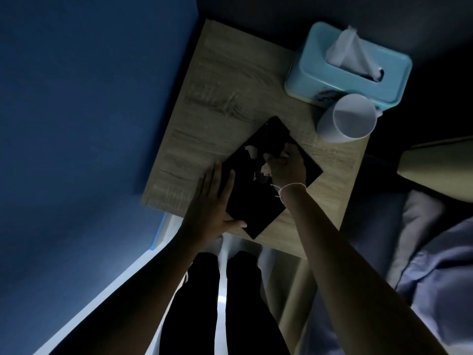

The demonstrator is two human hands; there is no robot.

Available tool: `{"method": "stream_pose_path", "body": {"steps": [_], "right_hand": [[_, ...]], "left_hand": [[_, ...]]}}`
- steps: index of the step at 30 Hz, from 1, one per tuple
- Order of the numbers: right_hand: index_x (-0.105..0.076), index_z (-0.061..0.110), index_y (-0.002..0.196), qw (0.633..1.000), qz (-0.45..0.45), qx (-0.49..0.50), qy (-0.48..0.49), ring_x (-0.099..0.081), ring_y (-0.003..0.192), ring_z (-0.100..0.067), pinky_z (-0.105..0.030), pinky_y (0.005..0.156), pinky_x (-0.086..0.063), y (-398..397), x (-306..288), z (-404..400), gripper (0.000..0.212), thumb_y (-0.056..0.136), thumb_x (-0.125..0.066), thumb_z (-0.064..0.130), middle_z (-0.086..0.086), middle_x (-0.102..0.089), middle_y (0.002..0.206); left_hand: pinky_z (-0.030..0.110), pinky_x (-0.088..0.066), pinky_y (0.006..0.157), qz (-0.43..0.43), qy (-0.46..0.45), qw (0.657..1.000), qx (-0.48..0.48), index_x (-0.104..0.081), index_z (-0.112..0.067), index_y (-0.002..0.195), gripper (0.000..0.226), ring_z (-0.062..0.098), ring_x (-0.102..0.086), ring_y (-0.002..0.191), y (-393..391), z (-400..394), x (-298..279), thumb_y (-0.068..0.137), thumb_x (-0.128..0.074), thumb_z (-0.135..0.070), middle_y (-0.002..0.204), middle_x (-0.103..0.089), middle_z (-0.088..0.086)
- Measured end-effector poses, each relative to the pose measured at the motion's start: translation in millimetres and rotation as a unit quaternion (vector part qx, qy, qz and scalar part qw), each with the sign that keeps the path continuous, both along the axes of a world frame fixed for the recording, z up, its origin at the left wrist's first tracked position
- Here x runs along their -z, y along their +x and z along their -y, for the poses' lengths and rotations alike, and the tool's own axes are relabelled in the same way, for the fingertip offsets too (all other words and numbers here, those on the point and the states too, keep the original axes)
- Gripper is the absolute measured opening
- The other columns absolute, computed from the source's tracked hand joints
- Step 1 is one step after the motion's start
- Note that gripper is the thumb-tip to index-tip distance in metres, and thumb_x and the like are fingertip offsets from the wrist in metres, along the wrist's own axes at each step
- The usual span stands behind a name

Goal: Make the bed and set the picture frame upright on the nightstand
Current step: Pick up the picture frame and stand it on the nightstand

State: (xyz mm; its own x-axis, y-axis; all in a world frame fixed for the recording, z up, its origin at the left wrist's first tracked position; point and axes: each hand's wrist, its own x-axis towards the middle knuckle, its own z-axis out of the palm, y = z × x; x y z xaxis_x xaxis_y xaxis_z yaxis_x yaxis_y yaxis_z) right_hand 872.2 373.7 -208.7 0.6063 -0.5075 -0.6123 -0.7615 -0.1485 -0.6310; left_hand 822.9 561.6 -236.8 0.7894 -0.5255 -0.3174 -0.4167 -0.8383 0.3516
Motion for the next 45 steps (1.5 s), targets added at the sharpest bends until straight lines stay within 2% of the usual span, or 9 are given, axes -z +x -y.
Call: {"method": "stream_pose_path", "body": {"steps": [3,5,8,12,16,29,35,40,45], "right_hand": [[-0.056,0.014,0.116,0.998,0.018,0.022,0.060,-0.061,0.107,-0.032,-0.049,0.096,-0.049,-3.7,4.2,1.3,0.036,0.084,-0.070,0.018,-0.013,-0.065,0.113],[-0.059,0.023,0.101,0.996,0.029,0.014,0.084,-0.062,0.099,-0.030,-0.052,0.092,-0.050,-7.5,6.8,3.8,0.022,0.082,-0.069,0.018,-0.007,-0.065,0.102],[-0.050,0.026,0.081,0.987,0.051,0.044,0.148,-0.057,0.073,-0.019,-0.040,0.068,-0.048,-7.0,-10.2,5.8,0.024,0.088,-0.062,0.007,0.000,-0.056,0.079],[-0.040,0.018,0.079,0.970,0.054,0.049,0.234,-0.049,0.048,-0.007,-0.020,0.048,-0.041,-1.3,-36.7,11.1,0.027,0.093,-0.054,0.000,0.003,-0.049,0.063],[-0.046,0.020,0.085,0.970,0.089,-0.001,0.227,-0.055,0.070,-0.013,-0.027,0.060,-0.048,6.7,-71.0,19.4,0.027,0.089,-0.058,-0.003,0.002,-0.057,0.076],[-0.044,0.014,0.130,0.946,-0.004,0.039,0.321,-0.067,0.055,-0.008,-0.016,0.049,-0.053,-6.8,-118.9,46.7,0.032,0.100,-0.042,0.004,0.000,-0.066,0.080],[-0.064,0.018,0.105,0.973,0.110,-0.001,0.201,-0.058,0.102,-0.020,-0.028,0.085,-0.043,-66.1,-145.3,54.6,0.017,0.090,-0.059,0.013,-0.016,-0.065,0.118],[-0.070,0.032,0.106,0.970,0.164,-0.006,0.180,-0.061,0.110,-0.006,-0.033,0.098,-0.046,-89.9,-152.2,26.2,0.045,0.071,-0.063,0.059,0.011,-0.071,0.108],[-0.070,0.029,0.099,0.967,0.238,0.002,0.094,-0.059,0.087,-0.003,-0.035,0.085,-0.044,-76.1,-134.6,22.2,0.030,0.080,-0.062,0.051,0.014,-0.068,0.087]], "left_hand": [[0.053,-0.014,0.114,-0.005,0.005,0.999,0.041,-0.014,-0.009,0.150,0.121,0.040,-0.010,0.143,1.0,-7.9,-0.8,0.061,-0.049,-0.083,0.156,-0.009,0.023],[0.053,-0.015,0.114,0.016,0.007,0.996,0.086,-0.018,-0.012,0.150,0.109,0.036,-0.011,0.144,1.8,-14.9,-2.3,0.068,-0.057,-0.074,0.157,-0.014,0.018],[0.048,-0.014,0.116,0.104,0.006,0.984,0.143,-0.029,-0.016,0.146,0.082,0.030,-0.020,0.142,2.0,-25.7,-5.3,0.078,-0.068,-0.035,0.154,-0.029,0.012],[0.042,-0.013,0.118,0.203,-0.053,0.964,0.166,-0.034,-0.016,0.144,0.061,0.024,-0.027,0.141,8.2,-36.4,-26.3,0.086,-0.051,-0.006,0.150,-0.034,0.008],[0.039,-0.032,0.110,0.224,-0.096,0.952,0.185,-0.046,-0.016,0.136,0.046,0.024,-0.051,0.127,22.5,-27.9,-62.2,0.090,-0.052,-0.017,0.137,-0.054,0.009],[0.034,-0.058,0.064,0.189,-0.194,0.930,0.250,-0.077,-0.009,0.078,0.031,0.018,-0.073,0.072,58.3,17.6,-138.1,0.075,-0.051,-0.026,0.082,-0.075,0.006],[0.036,-0.060,0.062,0.139,-0.198,0.948,0.206,-0.076,-0.007,0.085,0.020,0.022,-0.072,0.070,65.3,20.1,-161.4,0.065,-0.077,-0.005,0.080,-0.075,0.009],[0.034,-0.057,0.059,0.112,-0.167,0.970,0.138,-0.077,-0.008,0.087,0.030,0.026,-0.069,0.064,79.3,37.2,-189.2,0.080,-0.054,-0.027,0.076,-0.074,0.012],[0.037,-0.053,0.076,0.057,-0.139,0.985,0.080,-0.071,-0.019,0.110,0.031,0.024,-0.067,0.089,92.8,47.0,-194.2,0.089,-0.058,-0.038,0.100,-0.073,0.008]]}}
